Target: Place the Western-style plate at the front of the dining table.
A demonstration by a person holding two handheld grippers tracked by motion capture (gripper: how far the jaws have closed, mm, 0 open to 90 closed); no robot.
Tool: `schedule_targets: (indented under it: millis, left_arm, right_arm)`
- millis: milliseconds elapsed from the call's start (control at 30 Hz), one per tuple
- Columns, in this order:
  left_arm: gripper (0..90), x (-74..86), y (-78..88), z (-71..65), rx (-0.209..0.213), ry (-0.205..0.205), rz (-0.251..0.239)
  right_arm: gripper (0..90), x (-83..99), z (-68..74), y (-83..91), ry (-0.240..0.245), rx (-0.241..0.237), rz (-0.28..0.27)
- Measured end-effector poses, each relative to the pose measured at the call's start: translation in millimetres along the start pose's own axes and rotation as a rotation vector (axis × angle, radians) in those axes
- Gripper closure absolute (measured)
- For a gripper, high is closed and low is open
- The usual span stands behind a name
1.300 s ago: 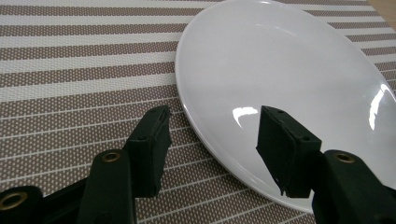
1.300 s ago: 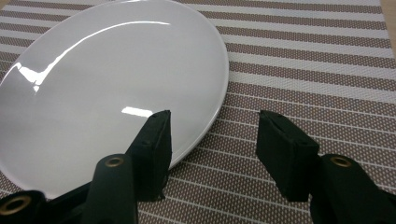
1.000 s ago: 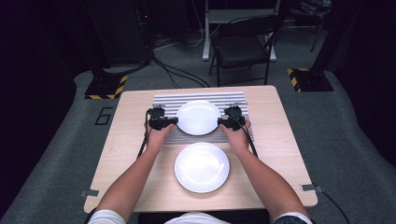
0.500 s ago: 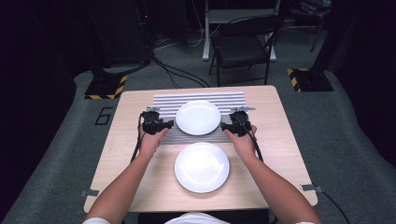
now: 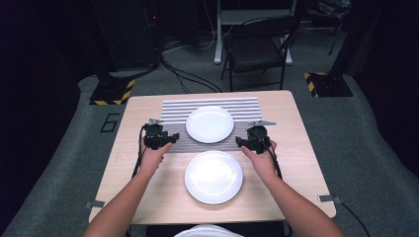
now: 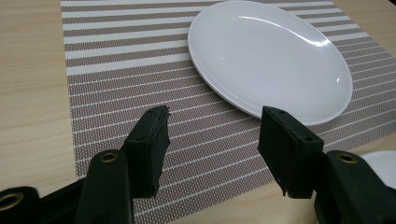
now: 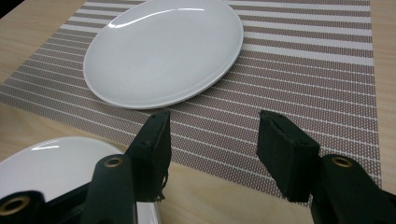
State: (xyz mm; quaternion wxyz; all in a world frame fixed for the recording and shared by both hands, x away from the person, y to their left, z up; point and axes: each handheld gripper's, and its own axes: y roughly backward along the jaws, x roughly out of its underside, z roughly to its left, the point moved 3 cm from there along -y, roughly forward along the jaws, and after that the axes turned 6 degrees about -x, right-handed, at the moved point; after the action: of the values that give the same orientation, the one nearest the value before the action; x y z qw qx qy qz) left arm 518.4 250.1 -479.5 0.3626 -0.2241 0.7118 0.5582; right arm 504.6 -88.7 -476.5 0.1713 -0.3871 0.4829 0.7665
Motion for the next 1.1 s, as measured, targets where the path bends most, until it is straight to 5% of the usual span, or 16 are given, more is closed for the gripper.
schedule_targets:
  millis: [700,1100]
  left_arm:
    - [41.8,34.1,33.9,2.7,0.035,0.009,-0.019]
    - [41.5,55.5,39.8,-0.3,0.058,-0.04,-0.002]
  right_arm:
    - [43.8,35.9,-2.7,31.4,0.003,-0.011,-0.01]
    - [43.5,51.9,-2.2,35.1,0.03,0.005,-0.025]
